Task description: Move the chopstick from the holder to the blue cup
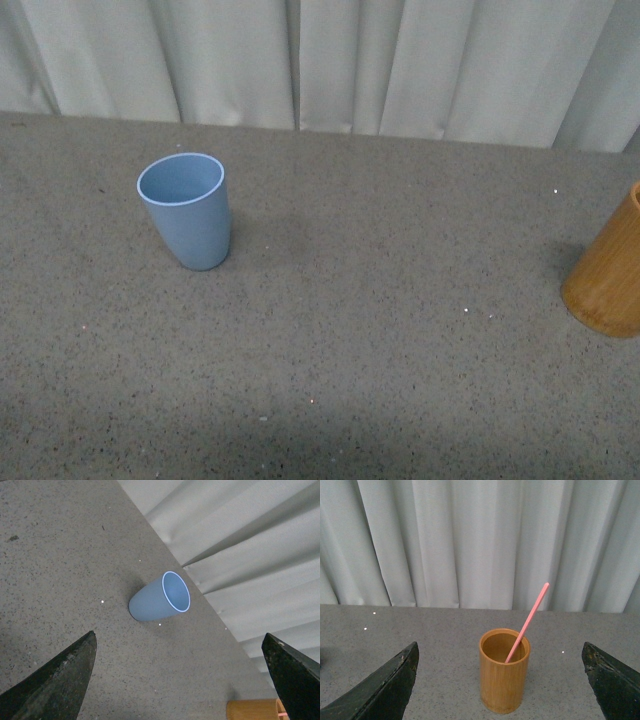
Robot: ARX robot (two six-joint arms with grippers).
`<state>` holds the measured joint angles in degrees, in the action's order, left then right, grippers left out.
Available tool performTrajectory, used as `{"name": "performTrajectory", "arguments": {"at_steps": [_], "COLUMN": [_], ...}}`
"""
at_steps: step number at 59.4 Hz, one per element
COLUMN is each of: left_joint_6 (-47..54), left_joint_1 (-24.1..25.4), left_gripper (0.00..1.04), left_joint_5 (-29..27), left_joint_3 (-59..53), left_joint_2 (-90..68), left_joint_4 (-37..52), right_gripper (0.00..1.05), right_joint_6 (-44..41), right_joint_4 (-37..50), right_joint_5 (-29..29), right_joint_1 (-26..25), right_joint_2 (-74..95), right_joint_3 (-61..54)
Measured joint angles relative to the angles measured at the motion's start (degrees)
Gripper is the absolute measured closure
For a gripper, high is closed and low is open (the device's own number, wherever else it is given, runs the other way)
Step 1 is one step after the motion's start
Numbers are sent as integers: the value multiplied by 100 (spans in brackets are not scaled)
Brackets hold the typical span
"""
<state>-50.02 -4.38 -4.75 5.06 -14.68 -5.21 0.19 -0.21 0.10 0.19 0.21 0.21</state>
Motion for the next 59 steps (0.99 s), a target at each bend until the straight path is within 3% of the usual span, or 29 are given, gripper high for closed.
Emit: {"name": "performTrajectory", "arguments": {"at_steps": [10, 23, 48, 59], "left_joint_6": [-184, -186, -20, 66], "left_joint_1": [85, -197, -1082, -1145], "left_gripper": [7, 7, 7, 7], "left_joint_5": [15, -448, -1233, -1322], "left_joint_3": [37, 555, 2118, 2629], "left_joint_2": [-1084, -3230, -6105, -6881], "left_joint_4": [966, 2559, 2837, 2795], "right_gripper": [10, 10, 10, 10], "right_joint_6": [-2, -2, -2, -2], "right_joint_4": [0, 0, 0, 0], "right_joint_5": [0, 0, 0, 0], "right_joint_1": [0, 0, 0, 0], "right_joint_2": [0, 0, 0, 0], "right_joint_3": [0, 0, 0, 0]}}
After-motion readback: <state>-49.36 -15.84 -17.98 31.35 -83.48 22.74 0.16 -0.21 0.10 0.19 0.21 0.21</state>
